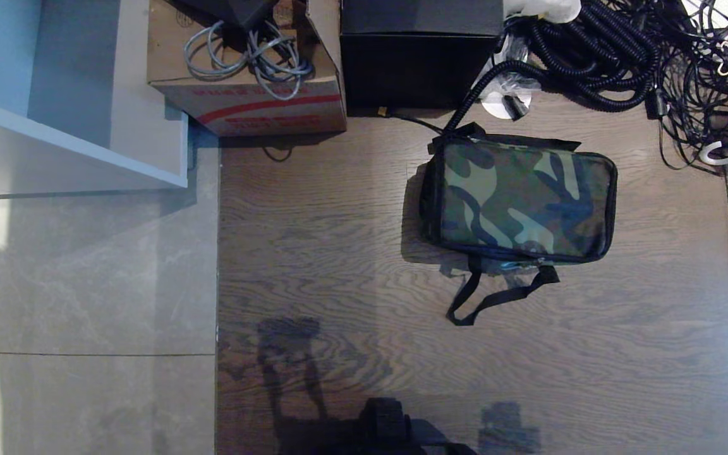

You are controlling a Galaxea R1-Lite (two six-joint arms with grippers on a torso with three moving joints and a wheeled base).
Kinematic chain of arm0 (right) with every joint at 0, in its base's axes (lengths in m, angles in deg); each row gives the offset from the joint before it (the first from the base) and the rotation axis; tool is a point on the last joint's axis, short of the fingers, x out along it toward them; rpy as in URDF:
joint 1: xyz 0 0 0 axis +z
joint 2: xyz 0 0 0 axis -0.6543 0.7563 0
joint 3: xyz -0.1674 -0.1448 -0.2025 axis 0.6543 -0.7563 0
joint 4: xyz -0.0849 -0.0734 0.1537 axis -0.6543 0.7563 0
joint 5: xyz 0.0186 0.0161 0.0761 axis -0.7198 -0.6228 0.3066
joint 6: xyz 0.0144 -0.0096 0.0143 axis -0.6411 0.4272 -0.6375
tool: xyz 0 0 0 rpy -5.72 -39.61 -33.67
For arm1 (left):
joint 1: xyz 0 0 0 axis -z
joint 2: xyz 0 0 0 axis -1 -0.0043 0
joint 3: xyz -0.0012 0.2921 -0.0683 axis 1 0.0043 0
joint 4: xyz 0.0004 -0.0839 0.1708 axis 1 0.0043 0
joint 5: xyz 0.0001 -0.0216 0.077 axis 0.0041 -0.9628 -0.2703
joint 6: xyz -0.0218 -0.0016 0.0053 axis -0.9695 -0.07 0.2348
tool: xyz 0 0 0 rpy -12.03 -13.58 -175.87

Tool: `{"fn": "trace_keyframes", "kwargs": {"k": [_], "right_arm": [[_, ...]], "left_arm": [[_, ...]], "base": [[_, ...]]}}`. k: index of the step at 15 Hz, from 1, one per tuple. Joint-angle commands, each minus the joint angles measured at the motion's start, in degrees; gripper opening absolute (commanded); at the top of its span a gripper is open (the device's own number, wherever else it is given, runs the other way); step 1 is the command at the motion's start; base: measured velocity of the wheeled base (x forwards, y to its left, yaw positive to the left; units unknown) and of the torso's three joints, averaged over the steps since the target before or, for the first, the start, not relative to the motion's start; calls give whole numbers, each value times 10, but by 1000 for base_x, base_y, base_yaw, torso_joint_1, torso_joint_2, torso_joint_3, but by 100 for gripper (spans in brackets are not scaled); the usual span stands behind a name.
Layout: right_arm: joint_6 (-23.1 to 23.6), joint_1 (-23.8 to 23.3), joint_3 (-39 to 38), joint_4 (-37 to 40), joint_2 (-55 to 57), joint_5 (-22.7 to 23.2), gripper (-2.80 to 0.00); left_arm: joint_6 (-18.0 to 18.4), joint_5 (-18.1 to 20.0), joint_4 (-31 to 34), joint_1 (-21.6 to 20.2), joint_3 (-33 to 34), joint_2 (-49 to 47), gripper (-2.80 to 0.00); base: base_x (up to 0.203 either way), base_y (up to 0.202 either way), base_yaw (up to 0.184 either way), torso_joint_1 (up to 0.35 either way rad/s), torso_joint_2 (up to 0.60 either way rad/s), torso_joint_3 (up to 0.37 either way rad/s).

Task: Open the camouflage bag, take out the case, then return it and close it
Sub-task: Open the top of the storage box

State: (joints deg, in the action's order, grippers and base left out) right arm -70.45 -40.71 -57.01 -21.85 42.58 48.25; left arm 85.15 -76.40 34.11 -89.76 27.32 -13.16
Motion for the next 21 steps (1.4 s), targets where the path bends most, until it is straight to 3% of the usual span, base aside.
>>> {"fn": "trace_keyframes", "kwargs": {"k": [1, 14, 21], "right_arm": [[0, 0, 0, 1, 0, 0, -280], [0, 0, 0, 1, 0, 0, -280], [0, 0, 0, 1, 0, 0, -280]], "left_arm": [[0, 0, 0, 0, 0, 0, -280], [0, 0, 0, 0, 0, 0, -280], [0, 0, 0, 0, 0, 0, -280]], "base": [[0, 0, 0, 2, 2, -100], [0, 0, 0, 0, 0, -8], [74, 0, 1, 2, 1, 0]]}}
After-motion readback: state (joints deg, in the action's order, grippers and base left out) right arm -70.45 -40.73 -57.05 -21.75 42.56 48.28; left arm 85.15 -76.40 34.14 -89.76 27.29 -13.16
